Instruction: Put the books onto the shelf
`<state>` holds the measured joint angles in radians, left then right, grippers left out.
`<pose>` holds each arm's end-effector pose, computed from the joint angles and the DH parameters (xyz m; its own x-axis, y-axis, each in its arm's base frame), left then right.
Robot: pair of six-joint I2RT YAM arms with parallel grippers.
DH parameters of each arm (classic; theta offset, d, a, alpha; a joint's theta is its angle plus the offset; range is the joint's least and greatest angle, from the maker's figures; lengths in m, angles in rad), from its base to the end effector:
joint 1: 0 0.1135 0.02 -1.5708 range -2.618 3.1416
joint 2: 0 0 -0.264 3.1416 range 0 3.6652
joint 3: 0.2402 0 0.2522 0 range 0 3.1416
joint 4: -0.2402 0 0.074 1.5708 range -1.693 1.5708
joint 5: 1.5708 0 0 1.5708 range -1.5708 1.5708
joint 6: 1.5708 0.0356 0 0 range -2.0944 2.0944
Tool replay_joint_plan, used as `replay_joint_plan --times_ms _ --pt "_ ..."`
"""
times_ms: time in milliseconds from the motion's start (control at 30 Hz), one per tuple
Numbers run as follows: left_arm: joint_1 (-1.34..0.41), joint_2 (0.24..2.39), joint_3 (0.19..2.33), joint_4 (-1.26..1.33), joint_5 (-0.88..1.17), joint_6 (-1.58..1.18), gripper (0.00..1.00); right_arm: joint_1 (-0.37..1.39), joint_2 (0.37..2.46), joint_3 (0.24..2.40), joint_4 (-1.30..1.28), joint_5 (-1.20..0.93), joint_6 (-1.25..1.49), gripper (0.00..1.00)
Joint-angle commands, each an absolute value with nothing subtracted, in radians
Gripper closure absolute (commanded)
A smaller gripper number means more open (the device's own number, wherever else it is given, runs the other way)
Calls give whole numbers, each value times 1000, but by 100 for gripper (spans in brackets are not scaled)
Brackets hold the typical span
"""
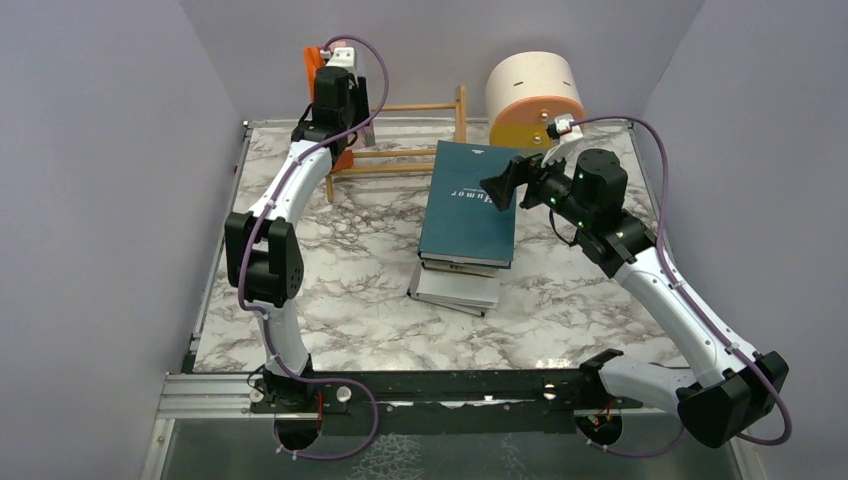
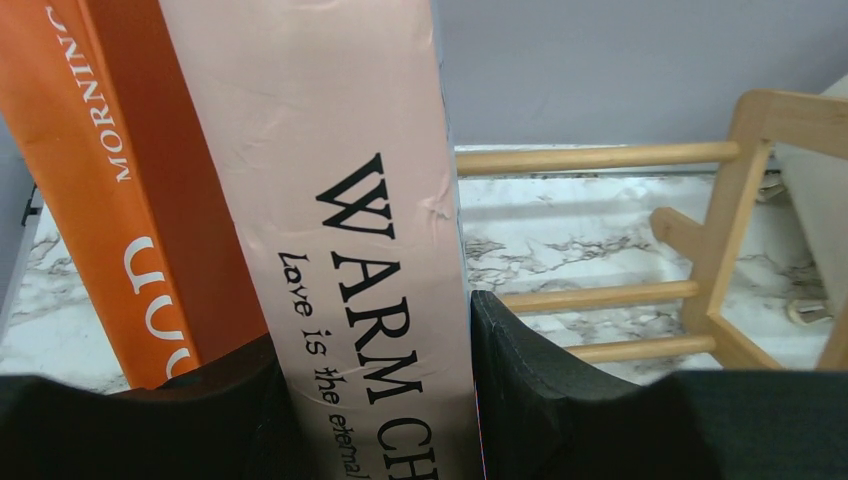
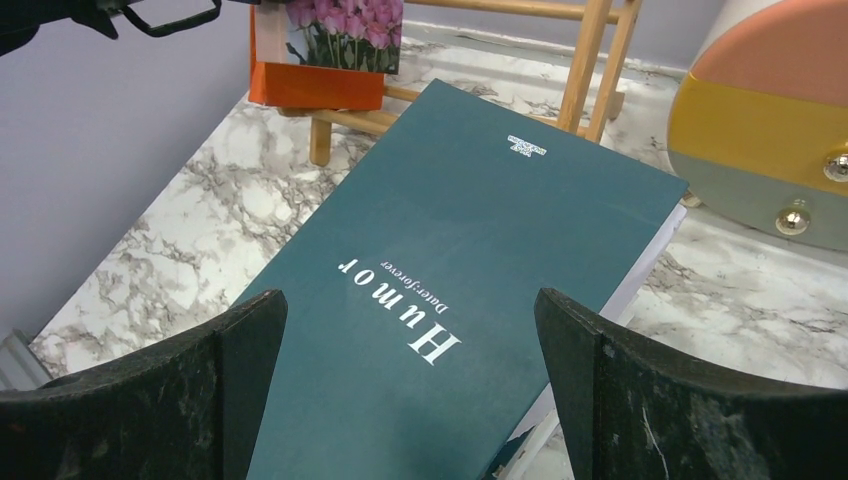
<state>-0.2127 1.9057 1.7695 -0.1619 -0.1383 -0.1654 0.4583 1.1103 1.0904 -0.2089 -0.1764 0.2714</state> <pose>0.4527 -0.0927 0.3569 -0.2964 -0.1028 -0.9495 0.0319 0.9926 -0.1174 0.2259 0.1184 0.3804 -0.3538 0.1198 -0.9276 -0.5127 0.8046 0.2994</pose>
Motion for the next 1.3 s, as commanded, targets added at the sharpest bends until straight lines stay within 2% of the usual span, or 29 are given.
replay_joint_plan --times_ms 0,1267 --pt "-210 1926 1768 -117 -221 -120 100 462 1118 1078 -183 -188 264 7" --pt "-210 2048 1761 -99 -238 -61 100 462 1131 1077 -187 -195 253 7"
